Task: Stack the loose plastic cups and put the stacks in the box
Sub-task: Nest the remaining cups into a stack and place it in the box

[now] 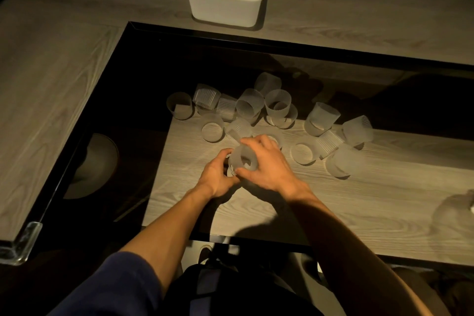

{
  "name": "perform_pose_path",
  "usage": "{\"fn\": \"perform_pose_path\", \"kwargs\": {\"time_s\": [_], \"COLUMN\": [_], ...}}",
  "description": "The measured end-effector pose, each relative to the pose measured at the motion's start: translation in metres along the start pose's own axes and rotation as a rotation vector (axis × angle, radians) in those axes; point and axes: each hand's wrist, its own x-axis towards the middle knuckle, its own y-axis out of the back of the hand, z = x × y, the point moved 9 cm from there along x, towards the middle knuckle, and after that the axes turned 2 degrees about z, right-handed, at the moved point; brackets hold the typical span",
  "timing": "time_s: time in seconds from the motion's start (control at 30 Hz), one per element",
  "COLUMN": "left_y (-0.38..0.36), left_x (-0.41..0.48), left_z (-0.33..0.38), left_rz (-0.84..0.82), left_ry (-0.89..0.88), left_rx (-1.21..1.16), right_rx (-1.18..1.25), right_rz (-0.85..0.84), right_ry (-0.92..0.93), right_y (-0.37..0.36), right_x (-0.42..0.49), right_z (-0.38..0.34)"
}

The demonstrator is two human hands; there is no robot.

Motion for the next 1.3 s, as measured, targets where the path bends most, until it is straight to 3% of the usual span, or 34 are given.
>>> {"fn": "perform_pose_path", "kwargs": {"time_s": [0.6,0.73,0.87,0.93,1.0,1.1,1.3], "left_y": [0.0,-0.003,-0.002,-0.001,0.0,0.001,0.006], "left_x": [0.001,0.0,0.0,0.0,0.0,0.0,-0.002], "left_z": [0.0,0.003,0.002,0.001,0.001,0.0,0.002], "left_rz": [-0.016,-0.039,-0.041,-0.034,-0.03,-0.025,0.023], "left_ry": [0.001,-0.009,-0.028,-0.03,-0.021,-0.005,0.012], "left_rx": [0.058,0.099,0.107,0.103,0.097,0.095,0.096], "right_rx": [-0.203,-0.292,-0.199,-0.009,0.21,0.27,0.192], "right_rz": [-0.054,-0.186,-0.306,-0.237,0.008,0.279,0.171], "right_ry": [-0.091,-0.126,-0.181,-0.215,-0.302,-0.457,-0.522], "right_y": [-0.024,-0.041,-0.049,-0.043,-0.024,0.0,-0.006], "right_x": [0.01,0.007,0.001,0.0,-0.001,-0.005,0.009], "right_z": [0.004,0.009,0.022,0.029,0.043,0.066,0.089]}}
